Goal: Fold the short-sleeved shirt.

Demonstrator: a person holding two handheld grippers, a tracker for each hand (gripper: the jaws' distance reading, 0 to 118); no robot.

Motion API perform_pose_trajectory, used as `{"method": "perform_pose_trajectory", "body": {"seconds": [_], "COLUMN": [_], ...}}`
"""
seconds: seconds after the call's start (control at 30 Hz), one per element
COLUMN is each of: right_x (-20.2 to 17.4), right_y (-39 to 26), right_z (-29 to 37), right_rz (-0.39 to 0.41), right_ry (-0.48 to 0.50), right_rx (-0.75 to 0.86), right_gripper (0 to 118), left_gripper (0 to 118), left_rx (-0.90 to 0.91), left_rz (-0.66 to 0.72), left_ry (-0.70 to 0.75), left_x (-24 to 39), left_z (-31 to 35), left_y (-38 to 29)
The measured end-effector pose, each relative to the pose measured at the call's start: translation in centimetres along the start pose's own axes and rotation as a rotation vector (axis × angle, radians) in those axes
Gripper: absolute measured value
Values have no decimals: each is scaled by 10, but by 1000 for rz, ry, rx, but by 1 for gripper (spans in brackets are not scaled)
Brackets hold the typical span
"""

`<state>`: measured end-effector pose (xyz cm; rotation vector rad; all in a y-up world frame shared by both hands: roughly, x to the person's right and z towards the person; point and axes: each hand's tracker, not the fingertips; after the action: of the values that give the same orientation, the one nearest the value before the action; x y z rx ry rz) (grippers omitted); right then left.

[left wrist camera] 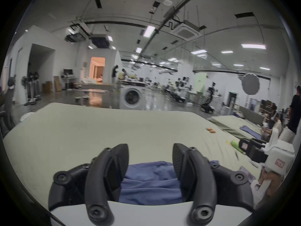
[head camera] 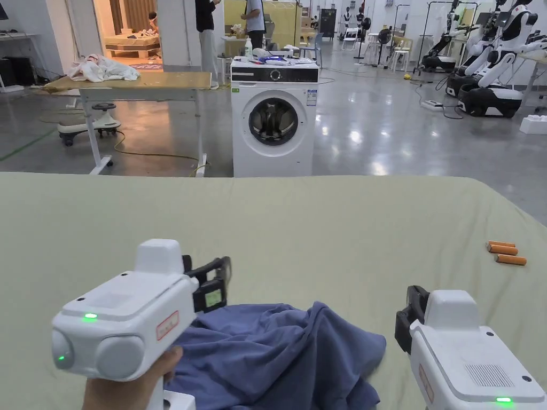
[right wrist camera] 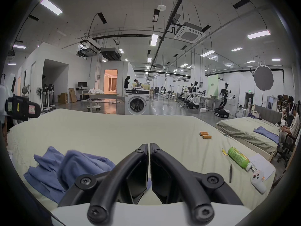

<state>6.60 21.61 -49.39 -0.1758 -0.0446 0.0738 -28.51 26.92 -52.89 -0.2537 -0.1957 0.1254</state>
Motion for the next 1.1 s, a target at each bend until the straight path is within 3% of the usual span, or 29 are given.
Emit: {"method": "perform_pose_trajectory", "body": {"seconds": [0.2,0.47,0.67,0.9,0.93,1.07,1.1], "right_x": [-27,-51,-52,-38,-36,-28,-26], "right_y": [13,18,11,-4,-8,-19,-21], "right_z": [-4,-8,-12,-11,-10,-10,-10], "right_rz": [-6,4,14,14,15,10,5], "right_ry": [45,96,108,88,84,66,62], "right_rx": [26,28,0,-45,-53,-90,-97], "right_gripper": [1,1,1,1,1,1,1], "left_gripper": [0,0,0,0,3,51,51], "left_rx": [29,-69,-330,-568,-584,-671,-697], "left_rz": [-42,-16,49,125,132,136,137], "left_ry": [195,302,247,303,310,337,338], "left_x": [-35,-75,-108,-133,-136,-142,-143], "left_z": [25,42,35,44,45,40,36], "left_y": [-12,-38,-66,-111,-117,-134,-139]}}
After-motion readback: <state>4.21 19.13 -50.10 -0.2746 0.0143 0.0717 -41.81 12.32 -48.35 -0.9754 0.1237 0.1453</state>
